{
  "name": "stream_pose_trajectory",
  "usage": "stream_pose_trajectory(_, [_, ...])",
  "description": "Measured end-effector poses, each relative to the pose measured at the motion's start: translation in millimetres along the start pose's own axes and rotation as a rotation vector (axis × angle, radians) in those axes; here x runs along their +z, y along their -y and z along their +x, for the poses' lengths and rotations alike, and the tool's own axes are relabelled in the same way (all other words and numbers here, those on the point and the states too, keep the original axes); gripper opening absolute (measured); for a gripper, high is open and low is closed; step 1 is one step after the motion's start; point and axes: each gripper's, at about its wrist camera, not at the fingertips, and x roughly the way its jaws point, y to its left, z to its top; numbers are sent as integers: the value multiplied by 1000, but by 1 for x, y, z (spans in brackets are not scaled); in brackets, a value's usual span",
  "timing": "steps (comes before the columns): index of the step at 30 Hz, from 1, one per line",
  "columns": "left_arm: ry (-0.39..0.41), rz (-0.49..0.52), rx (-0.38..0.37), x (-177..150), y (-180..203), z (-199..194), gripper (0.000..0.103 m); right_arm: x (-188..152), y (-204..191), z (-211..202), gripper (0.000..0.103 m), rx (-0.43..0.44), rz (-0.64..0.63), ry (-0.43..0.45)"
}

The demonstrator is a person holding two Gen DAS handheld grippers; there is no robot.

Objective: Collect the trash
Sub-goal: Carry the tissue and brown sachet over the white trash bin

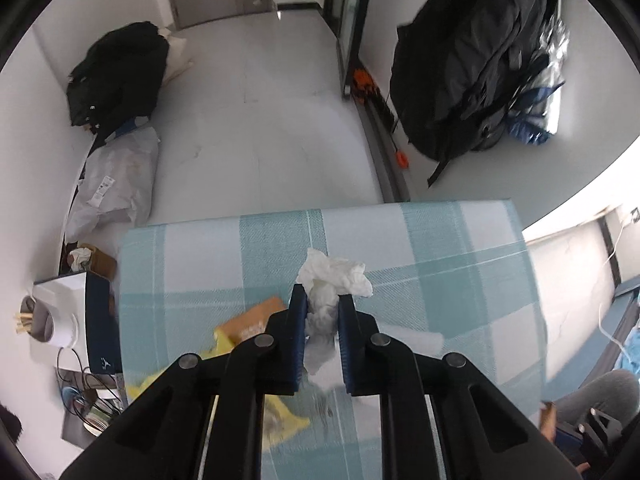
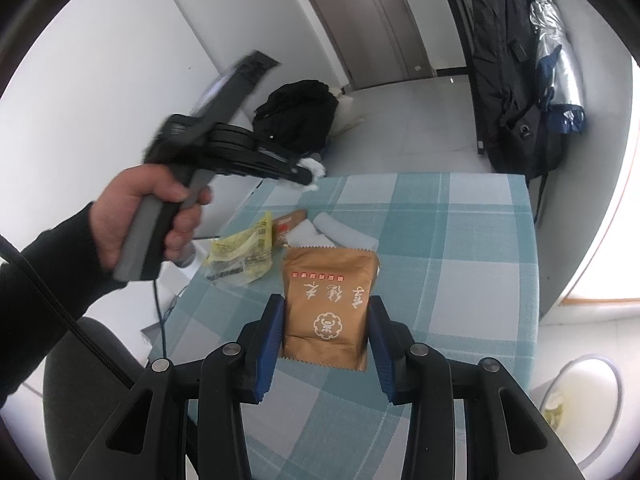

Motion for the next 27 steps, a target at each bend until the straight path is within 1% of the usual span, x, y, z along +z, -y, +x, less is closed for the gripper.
stream_pose_trajectory(4, [56, 5, -1, -12, -1, -22, 11, -4, -2, -2, 40, -24, -10, 7])
stream_pose_trajectory(8, [125, -25, 1, -33, -4, -48, 11, -7, -3, -8, 40, -44, 4, 27])
stream_pose_trajectory(11, [158, -69, -36, -45, -8, -60, 11, -10, -8, -14, 40, -39, 8, 52])
stream_pose_trajectory(14, [193, -95, -43, -61, -10, -75, 10, -12, -17, -18, 40, -53, -20, 76])
stream_pose_trajectory(16, [206, -111, -64, -70, -11, -82, 11, -14, -22, -19, 40, -61, -31, 82])
stream_pose_trajectory(21, [255, -117, -56, -94, -14, -98, 10, -22, -31, -20, 40, -78, -33, 72])
stream_pose_trajectory(24, [268, -119, -58, -106, -16, -104, 10, -26, -37, -23, 40, -88, -39, 74])
stream_pose_trajectory(27, [277, -154, -68, -117, -20, -109, 11, -27, -43, -28, 40, -90, -46, 87])
